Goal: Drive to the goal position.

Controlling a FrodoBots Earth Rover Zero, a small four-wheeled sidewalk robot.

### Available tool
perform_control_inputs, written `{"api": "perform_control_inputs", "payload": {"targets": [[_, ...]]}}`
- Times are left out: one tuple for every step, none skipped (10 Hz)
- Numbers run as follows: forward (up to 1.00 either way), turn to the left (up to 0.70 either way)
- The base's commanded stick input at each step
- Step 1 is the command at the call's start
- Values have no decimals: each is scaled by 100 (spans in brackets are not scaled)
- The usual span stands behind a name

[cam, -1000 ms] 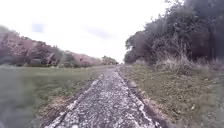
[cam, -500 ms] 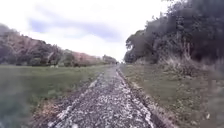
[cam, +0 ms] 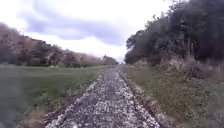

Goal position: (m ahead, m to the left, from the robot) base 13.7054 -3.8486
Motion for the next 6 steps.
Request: {"api": "perform_control_inputs", "payload": {"targets": [[60,0],[60,0],[60,0],[60,0],[60,0],[60,0]]}}
